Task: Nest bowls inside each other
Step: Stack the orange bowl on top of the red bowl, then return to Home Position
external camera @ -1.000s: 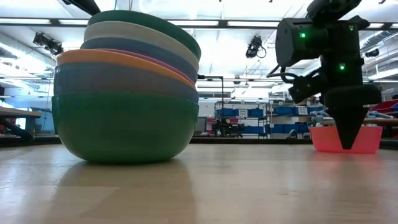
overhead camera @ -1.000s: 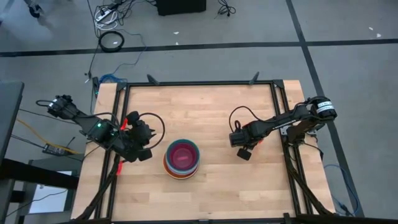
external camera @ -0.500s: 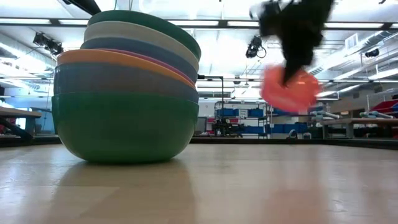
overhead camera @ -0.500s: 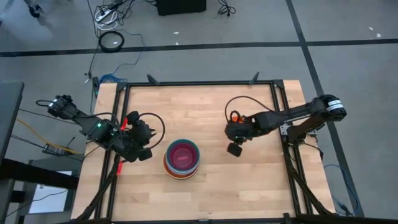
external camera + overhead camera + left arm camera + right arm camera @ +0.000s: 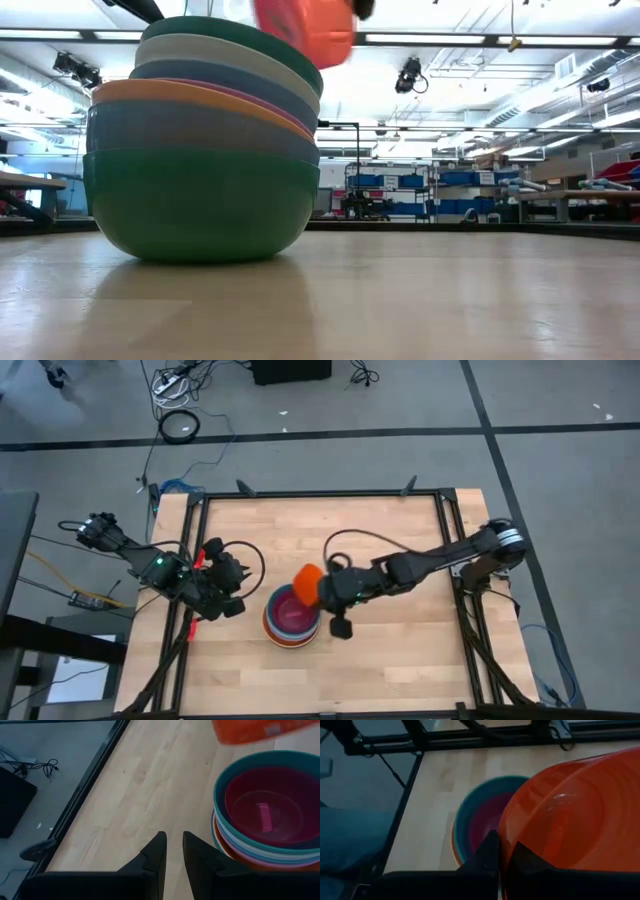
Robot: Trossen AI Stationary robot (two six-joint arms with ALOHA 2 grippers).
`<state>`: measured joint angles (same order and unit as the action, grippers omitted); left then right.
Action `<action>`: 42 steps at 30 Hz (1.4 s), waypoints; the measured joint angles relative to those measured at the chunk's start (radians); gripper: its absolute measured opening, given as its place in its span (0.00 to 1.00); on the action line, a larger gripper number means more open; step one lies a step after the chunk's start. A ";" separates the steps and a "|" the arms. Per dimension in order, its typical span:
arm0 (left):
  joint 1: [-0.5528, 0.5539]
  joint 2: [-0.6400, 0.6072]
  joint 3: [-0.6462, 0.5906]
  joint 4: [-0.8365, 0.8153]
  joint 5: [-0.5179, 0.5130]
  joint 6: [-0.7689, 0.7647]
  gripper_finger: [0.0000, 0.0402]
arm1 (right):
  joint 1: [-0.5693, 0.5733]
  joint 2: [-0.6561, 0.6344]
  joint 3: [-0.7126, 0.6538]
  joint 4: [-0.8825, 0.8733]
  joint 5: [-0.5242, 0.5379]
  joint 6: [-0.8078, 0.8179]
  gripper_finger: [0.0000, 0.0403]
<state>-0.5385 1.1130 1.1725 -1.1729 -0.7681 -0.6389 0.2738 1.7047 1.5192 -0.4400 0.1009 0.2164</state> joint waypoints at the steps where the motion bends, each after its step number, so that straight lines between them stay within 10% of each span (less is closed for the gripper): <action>1: 0.000 0.000 0.000 0.000 0.000 0.000 0.18 | 0.004 0.022 0.015 0.004 -0.002 -0.012 0.00; 21: 0.000 0.000 0.000 0.000 0.000 -0.001 0.18 | -0.010 0.144 0.074 -0.005 -0.166 0.037 0.10; 42: 0.000 -0.002 0.000 0.008 -0.002 0.001 0.18 | -0.035 0.010 0.074 -0.151 -0.026 -0.091 0.25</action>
<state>-0.5385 1.1114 1.1725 -1.1652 -0.7704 -0.6380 0.2384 1.7146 1.5932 -0.5906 0.0748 0.1256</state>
